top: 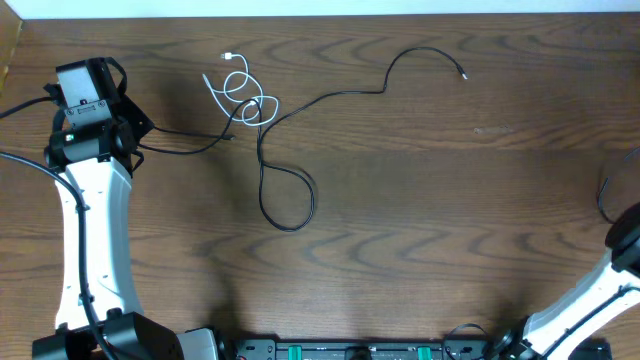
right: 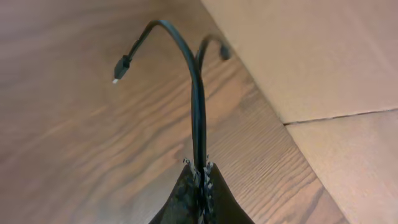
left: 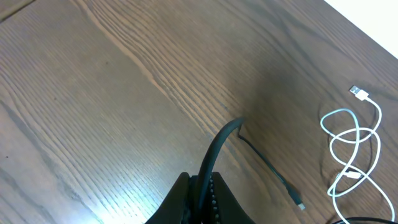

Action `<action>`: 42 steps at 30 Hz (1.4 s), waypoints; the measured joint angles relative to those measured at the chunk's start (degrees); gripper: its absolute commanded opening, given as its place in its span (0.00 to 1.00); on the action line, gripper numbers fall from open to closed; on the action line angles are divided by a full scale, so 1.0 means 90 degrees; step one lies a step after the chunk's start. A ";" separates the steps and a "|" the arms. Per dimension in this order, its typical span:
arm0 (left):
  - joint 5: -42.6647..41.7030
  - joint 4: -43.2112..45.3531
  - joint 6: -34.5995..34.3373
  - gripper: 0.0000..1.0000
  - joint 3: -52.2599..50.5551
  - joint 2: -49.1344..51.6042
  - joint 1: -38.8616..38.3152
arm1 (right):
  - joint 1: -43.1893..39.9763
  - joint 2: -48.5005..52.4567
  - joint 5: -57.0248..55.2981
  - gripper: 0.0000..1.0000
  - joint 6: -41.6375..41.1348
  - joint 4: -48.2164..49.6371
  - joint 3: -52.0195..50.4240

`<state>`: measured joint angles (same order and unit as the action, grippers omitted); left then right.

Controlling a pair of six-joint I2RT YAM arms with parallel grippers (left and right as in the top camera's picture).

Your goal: Untangle cables

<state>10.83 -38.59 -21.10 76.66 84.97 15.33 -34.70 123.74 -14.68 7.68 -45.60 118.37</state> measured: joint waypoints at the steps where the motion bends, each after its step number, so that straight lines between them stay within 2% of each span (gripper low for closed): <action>1: 0.0000 0.0000 0.0000 0.09 -0.0002 0.0000 0.0000 | 0.0000 0.0170 -0.0131 0.52 0.0044 0.0124 0.0000; 3: 0.0000 0.0002 0.0000 0.08 -0.0002 0.0000 0.0000 | 0.0000 0.0272 -0.0226 0.99 0.0044 0.0192 0.0000; 12: 0.0000 0.0002 0.0000 0.08 -0.0002 0.0000 0.0000 | 0.0002 0.0330 -0.0180 0.99 -0.0022 -0.0121 0.0000; 20: -0.0019 0.0002 0.0000 0.09 -0.0002 0.0000 0.0000 | 0.0262 -0.0177 0.1049 0.99 -0.0090 -0.1175 -0.0002; 22: -0.0078 0.0000 0.0000 0.09 0.0000 0.0000 0.0000 | 0.0427 -0.0508 0.1508 0.99 -0.0095 -0.1673 -0.0002; 23: -0.0146 0.0002 0.0000 0.09 0.0000 0.0000 0.0000 | 0.0517 -0.0668 0.1736 0.96 -0.0092 -0.1870 -0.0002; 28: -0.0238 0.0005 0.0000 0.09 -0.0002 0.0000 0.0000 | 0.0962 -0.0935 0.3011 0.96 -0.0131 -0.2599 0.0010; 33: -0.0425 0.0036 0.0019 0.08 -0.0002 0.0000 0.0000 | 0.1974 -0.0923 0.4022 0.97 -0.0131 -0.2715 -0.0007; 38: -0.0542 0.0206 0.0022 0.08 0.0000 0.0000 0.0000 | 0.3220 -0.0923 0.4325 0.98 -0.0131 -0.2628 -0.0010; 42: -0.0891 0.0600 0.0022 0.08 0.0000 0.0000 0.0000 | 0.4133 -0.0923 0.4413 0.99 -0.0134 -0.2132 -0.0012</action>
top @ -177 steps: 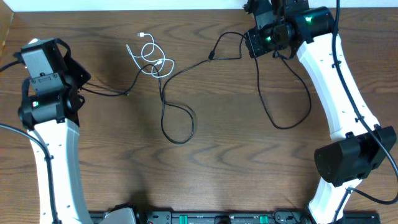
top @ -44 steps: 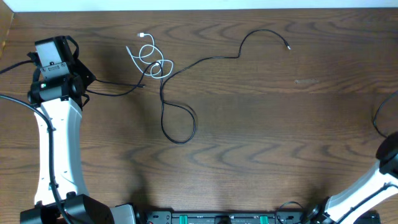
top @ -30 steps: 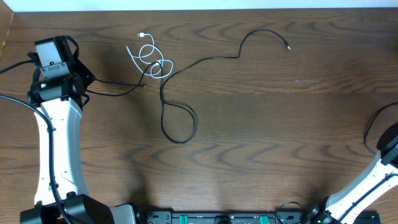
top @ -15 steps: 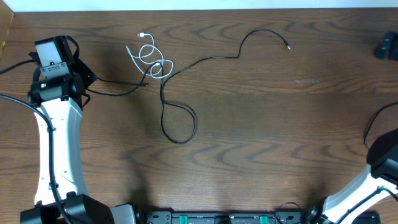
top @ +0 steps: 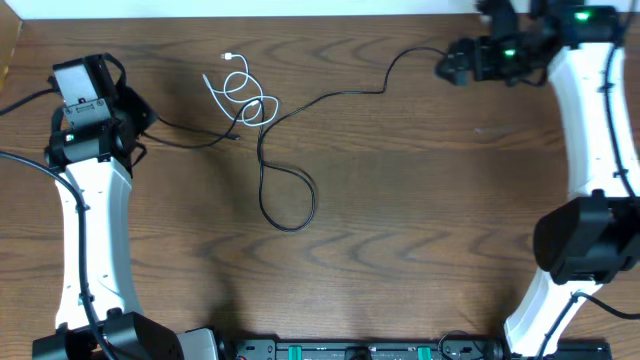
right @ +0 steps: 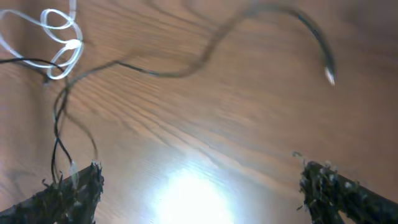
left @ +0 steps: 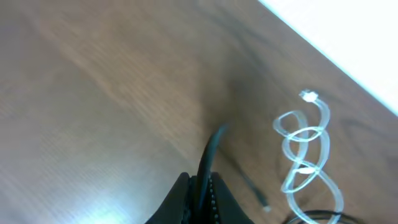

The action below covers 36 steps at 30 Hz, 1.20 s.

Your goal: Untangle cables

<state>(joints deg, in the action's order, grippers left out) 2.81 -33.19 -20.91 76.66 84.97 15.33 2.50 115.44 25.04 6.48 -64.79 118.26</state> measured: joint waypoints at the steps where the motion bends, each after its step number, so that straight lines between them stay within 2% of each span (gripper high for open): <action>1: -0.0175 0.0148 0.0007 0.08 0.0000 0.0000 0.0000 | 0.0238 0.0000 -0.0007 0.99 -0.0007 0.0231 -0.0005; 8: -0.1336 0.0580 0.0019 0.08 0.0051 -0.0265 0.0000 | 0.1467 0.0206 0.0070 0.99 -0.0284 0.1141 -0.0015; 17: -0.2642 0.1229 0.0017 0.08 0.0291 -0.1977 -0.0097 | 0.2006 0.0770 0.0078 0.96 -0.1008 0.2312 -0.0070; 25: -0.2963 0.2433 -0.0124 0.08 0.0311 -0.2540 -0.0610 | 0.2305 0.0777 0.0075 0.92 -0.1275 0.2501 -0.0070; 36: -0.2977 0.4216 -0.0393 0.08 0.0321 -0.2358 -0.1134 | 0.2528 0.0777 0.0279 0.84 -0.0930 0.2256 -0.0070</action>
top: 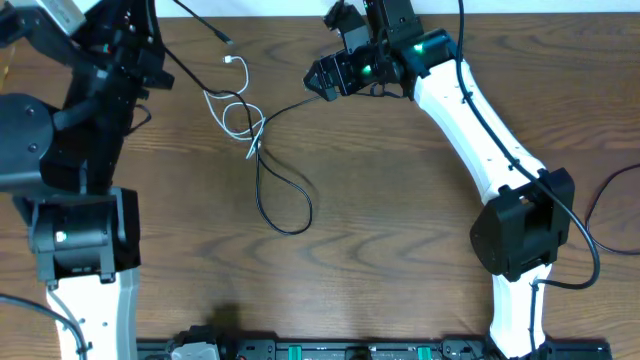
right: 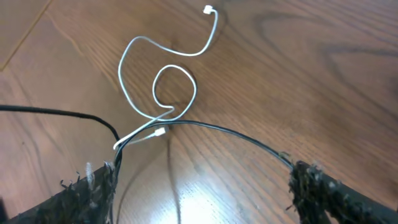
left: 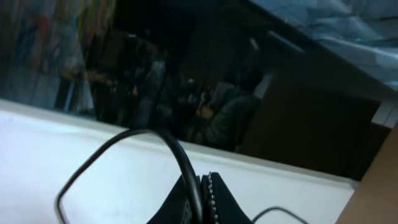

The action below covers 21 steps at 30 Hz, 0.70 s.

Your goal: Untangle cables

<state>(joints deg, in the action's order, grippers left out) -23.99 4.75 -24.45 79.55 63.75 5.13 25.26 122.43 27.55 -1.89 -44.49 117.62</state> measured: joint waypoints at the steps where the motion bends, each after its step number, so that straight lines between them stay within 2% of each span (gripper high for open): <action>1: 0.0041 0.0109 -0.0032 0.08 0.0000 0.0061 -0.0002 | 0.0010 0.0000 0.0056 0.84 0.0024 -0.0015 0.0000; 8: 0.0529 0.0078 -0.0121 0.08 0.0000 0.0442 -0.0005 | 0.0532 0.0172 0.0163 0.70 0.0034 0.0049 -0.0005; 11: 0.0746 -0.0226 -0.0121 0.08 0.0002 0.0561 -0.0005 | 0.1030 0.0418 0.0017 0.69 -0.0330 0.0449 -0.0007; 16: 0.1525 -0.1853 0.0039 0.08 0.0034 0.0554 0.0019 | 0.1416 0.0867 -0.0415 0.66 -0.1263 0.1156 -0.0010; 18: 0.2106 -0.2948 0.0083 0.08 0.0034 0.0495 0.0104 | 0.1401 0.1081 -0.0517 0.65 -0.1649 0.1375 -0.0015; 21: 0.2965 -0.3937 0.0112 0.08 0.0029 0.0457 0.0277 | 0.1343 0.1314 -0.0605 0.65 -0.2047 0.1552 -0.0027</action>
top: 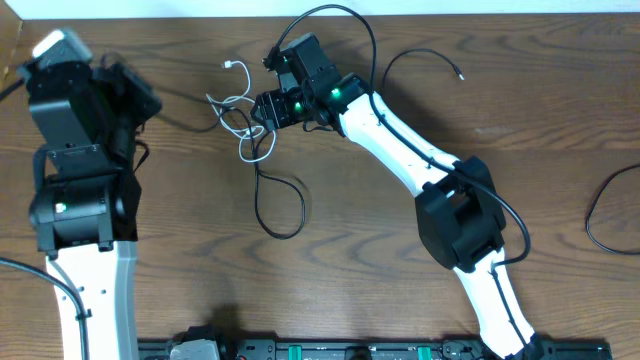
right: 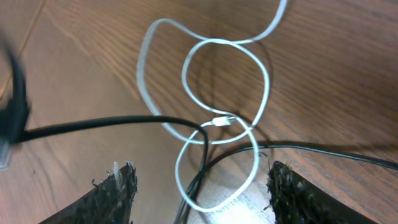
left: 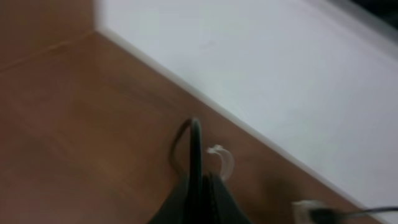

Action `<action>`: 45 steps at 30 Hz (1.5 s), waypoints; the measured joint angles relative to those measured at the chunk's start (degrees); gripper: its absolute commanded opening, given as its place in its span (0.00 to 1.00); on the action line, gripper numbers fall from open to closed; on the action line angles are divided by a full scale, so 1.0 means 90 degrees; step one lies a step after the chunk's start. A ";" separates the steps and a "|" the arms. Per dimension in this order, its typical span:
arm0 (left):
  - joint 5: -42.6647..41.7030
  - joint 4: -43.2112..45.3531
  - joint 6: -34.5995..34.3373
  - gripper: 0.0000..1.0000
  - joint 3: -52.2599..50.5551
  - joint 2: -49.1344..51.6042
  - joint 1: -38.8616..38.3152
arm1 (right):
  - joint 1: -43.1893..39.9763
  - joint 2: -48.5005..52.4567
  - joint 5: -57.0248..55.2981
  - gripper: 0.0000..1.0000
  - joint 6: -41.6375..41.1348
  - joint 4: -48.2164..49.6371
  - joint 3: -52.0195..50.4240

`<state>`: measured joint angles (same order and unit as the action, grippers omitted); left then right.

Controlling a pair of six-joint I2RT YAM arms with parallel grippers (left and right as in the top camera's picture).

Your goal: Untangle cables

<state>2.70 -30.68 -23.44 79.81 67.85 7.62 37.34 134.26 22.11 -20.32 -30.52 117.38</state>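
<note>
A thin white cable point(top: 236, 102) lies coiled at the table's far left-centre, crossed by a black cable point(top: 281, 206) that loops toward the front. My right gripper point(top: 264, 107) hovers over that tangle, open. In the right wrist view the white cable point(right: 219, 118) and the black cable point(right: 124, 124) lie between and ahead of the spread fingers point(right: 115, 193) of the right gripper point(right: 205, 199). My left gripper point(top: 138, 100) stands at the far left. In the left wrist view the left gripper point(left: 198, 182) is shut on the black cable point(left: 195, 140).
A black cable end point(top: 425, 58) lies at the back right of centre, past the right arm point(top: 400, 135). Another black cable point(top: 598, 212) curls at the right edge. The white wall point(left: 261, 74) borders the table's far edge.
My left arm has come down from its raised pose and its camera faces the table's far edge again. The open right gripper has moved left, from the black cable to over the white coil.
First my left gripper was shut on the black cable at the left, and the right was shut on another black cable off the right edge. Then the right stood open by the long cable's far end. Later it was further left with the left arm raised, and now over the tangle.
</note>
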 measured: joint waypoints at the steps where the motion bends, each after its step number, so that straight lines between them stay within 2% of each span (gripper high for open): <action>1: 0.0335 -0.0435 0.0017 0.08 0.0002 -0.0024 0.0083 | -0.0017 0.0095 -0.0017 0.65 -0.0129 0.0090 0.0000; 5: 0.1015 -0.1355 -0.0017 0.07 0.0005 -0.0041 0.0372 | -0.0015 0.0311 -0.0061 0.65 -0.0357 0.0255 -0.0002; 9: 0.1275 -0.1858 -0.0034 0.08 0.0005 -0.0046 0.0682 | -0.0015 0.0503 -0.0058 0.61 -0.0588 0.0243 -0.0005; 16: 0.1367 -0.2055 -0.0036 0.08 0.0005 -0.0049 0.0780 | 0.0070 0.0733 -0.0075 0.54 -0.1105 0.0134 -0.0019; 20: 0.1382 -0.2062 -0.0034 0.08 0.0005 -0.0049 0.0780 | 0.0180 0.0797 -0.0073 0.44 -0.1319 0.0090 -0.0019; 27: 0.1384 -0.2064 -0.0036 0.08 0.0005 -0.0046 0.0780 | 0.0296 0.0940 -0.0051 0.42 -0.1404 -0.0255 -0.0019; 29: 0.1384 -0.2062 -0.0036 0.08 0.0005 -0.0039 0.0780 | 0.0340 0.1001 -0.0027 0.38 -0.1418 -0.0243 -0.0019; 33: 0.1384 -0.2062 -0.0036 0.08 0.0005 -0.0010 0.0780 | 0.0355 0.1020 -0.0036 0.22 -0.1462 -0.0243 -0.0019; 36: 0.1384 -0.2052 -0.0036 0.08 0.0005 -0.0002 0.0780 | 0.0352 0.1054 -0.0061 0.01 -0.1481 -0.0245 -0.0019; 41: 0.1384 -0.2040 -0.0036 0.08 0.0005 -0.0002 0.0780 | 0.0350 0.1056 -0.0046 0.01 -0.1326 -0.0250 -0.0019; 45: 0.1384 -0.2035 -0.0058 0.08 0.0005 0.0056 0.0780 | 0.0282 0.0984 0.0435 0.01 -0.0646 -0.0571 -0.0019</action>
<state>15.16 -48.99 -23.97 79.85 68.36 14.63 39.88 143.11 26.02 -26.13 -35.66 117.21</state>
